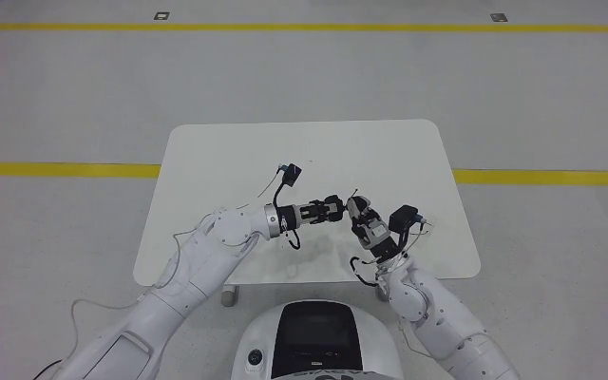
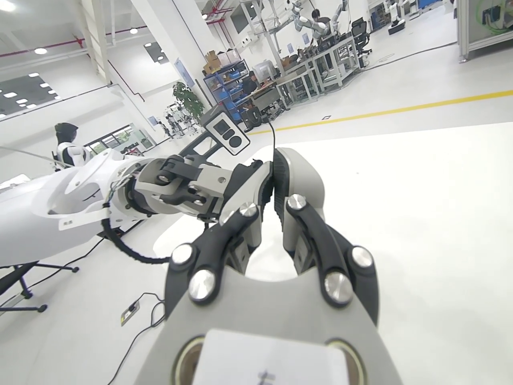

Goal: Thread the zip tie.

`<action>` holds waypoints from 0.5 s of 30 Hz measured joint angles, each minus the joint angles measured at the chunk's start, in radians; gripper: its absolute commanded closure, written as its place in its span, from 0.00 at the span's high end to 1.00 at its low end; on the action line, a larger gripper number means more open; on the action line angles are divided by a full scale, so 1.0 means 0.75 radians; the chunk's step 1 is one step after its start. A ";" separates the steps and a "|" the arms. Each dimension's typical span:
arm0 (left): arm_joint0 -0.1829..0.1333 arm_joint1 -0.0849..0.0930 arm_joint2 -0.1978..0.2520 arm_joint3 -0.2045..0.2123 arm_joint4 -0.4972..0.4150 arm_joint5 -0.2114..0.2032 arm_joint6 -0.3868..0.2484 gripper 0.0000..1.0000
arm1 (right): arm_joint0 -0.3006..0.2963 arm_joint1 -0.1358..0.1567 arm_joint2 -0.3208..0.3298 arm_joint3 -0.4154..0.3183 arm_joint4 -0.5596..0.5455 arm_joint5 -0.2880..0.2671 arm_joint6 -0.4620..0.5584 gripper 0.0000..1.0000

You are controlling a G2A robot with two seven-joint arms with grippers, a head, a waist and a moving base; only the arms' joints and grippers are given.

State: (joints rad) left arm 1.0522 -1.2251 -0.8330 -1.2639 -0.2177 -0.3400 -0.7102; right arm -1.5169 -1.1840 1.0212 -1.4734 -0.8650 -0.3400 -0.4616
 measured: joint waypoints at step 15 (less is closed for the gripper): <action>0.000 0.000 0.000 0.000 0.000 0.000 0.000 0.00 | -0.013 0.003 0.028 -0.026 -0.028 0.000 -0.085 1.00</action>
State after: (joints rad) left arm 1.0522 -1.2251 -0.8330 -1.2639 -0.2177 -0.3400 -0.7102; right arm -1.5267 -1.1816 1.0420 -1.4929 -0.8858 -0.3400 -0.5257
